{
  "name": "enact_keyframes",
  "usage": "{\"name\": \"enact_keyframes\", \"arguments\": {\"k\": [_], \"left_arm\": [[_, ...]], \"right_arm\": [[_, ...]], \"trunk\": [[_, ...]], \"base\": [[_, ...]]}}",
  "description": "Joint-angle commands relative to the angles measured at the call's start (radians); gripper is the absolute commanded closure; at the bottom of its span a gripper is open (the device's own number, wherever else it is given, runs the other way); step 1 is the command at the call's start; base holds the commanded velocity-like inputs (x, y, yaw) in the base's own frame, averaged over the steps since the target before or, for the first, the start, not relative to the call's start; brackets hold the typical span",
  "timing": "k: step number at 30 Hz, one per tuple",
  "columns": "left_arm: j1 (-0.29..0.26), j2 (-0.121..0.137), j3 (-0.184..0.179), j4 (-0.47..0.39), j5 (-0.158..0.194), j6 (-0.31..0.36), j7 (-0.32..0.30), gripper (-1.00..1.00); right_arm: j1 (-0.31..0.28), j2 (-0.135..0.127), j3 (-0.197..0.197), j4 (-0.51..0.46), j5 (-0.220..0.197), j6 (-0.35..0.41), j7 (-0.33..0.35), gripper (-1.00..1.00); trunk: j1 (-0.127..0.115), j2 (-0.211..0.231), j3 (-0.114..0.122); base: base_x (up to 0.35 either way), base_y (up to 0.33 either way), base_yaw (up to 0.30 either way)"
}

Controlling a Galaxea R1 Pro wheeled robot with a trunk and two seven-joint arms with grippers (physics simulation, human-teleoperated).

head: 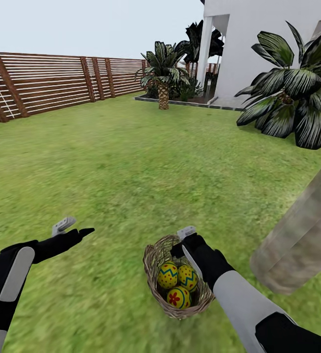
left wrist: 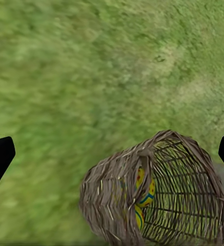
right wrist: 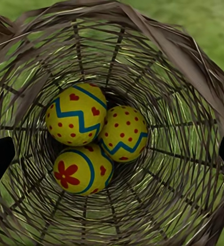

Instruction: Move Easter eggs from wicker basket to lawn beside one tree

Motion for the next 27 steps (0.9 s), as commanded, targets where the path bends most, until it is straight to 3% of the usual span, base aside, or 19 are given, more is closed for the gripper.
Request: {"name": "enact_keyframes", "arguments": {"k": [1, 19, 21, 24, 27], "left_arm": [[-0.001, 0.0, 0.001, 0.0, -0.008, 0.005, -0.01, -1.0], [-0.001, -0.001, 0.001, -0.001, -0.008, 0.005, -0.009, -1.0], [-0.001, -0.002, 0.001, -0.001, -0.008, 0.005, -0.01, -1.0], [-0.001, -0.001, 0.001, -0.001, -0.008, 0.005, -0.01, -1.0], [-0.001, -0.001, 0.001, -0.001, -0.008, 0.005, -0.01, -1.0]], "right_arm": [[-0.001, 0.0, 0.003, -0.001, 0.001, 0.005, -0.003, -1.0], [-0.001, 0.0, -0.001, -0.032, -0.004, 0.0, -0.003, -1.0], [-0.001, 0.0, -0.002, -0.042, -0.027, 0.001, -0.002, -1.0], [-0.001, -0.004, -0.002, -0.047, -0.138, 0.0, -0.008, -1.0], [-0.001, -0.006, -0.003, -0.047, -0.179, -0.003, -0.013, -1.0]], "trunk": [[0.004, -0.008, -0.004], [0.073, -0.134, -0.06], [0.08, -0.148, -0.067], [0.092, -0.169, -0.076], [0.103, -0.19, -0.086]], "base": [[0.0, 0.0, 0.0], [0.0, 0.0, 0.0], [0.0, 0.0, 0.0], [0.0, 0.0, 0.0], [0.0, 0.0, 0.0]]}}
